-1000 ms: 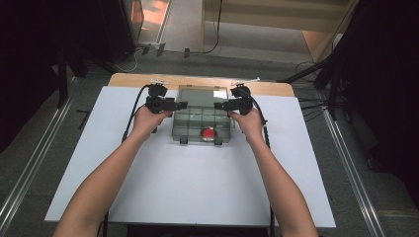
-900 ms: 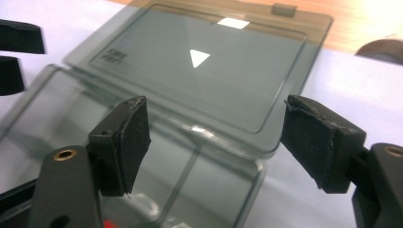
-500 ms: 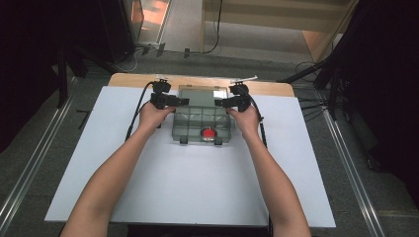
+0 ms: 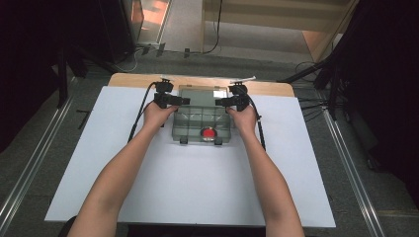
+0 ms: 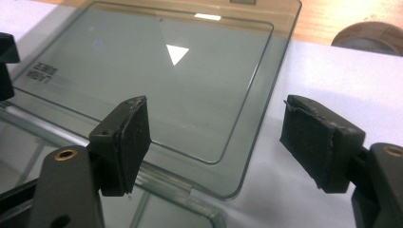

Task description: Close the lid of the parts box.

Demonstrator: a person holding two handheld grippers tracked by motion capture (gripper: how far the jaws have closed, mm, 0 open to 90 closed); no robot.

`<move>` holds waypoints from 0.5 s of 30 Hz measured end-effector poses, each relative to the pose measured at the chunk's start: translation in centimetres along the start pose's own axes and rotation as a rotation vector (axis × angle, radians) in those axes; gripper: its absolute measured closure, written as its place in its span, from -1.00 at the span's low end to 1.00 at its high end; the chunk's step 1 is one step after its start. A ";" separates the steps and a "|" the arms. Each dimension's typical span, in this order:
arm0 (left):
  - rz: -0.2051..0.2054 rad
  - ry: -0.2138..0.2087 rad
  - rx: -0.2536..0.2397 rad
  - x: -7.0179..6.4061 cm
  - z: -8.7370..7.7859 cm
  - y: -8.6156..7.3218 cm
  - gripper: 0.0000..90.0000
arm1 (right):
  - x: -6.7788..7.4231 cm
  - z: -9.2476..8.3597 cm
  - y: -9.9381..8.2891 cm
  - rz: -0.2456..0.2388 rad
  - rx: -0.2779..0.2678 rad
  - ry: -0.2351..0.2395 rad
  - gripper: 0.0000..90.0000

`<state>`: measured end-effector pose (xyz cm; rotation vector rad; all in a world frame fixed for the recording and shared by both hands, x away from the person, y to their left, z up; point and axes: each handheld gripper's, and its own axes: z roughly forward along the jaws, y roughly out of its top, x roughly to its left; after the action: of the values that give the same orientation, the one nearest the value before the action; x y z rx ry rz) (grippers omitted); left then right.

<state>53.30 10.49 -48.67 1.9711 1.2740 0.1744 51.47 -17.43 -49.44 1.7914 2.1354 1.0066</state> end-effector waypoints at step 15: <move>-0.024 -0.002 0.002 0.5 0.9 -0.3 -0.32 | 0.1 1.1 0.1 0.012 0.020 0.021 -0.44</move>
<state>53.70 10.49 -49.61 1.9566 1.2965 0.1591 52.12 -16.92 -50.16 1.8130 2.1571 1.0142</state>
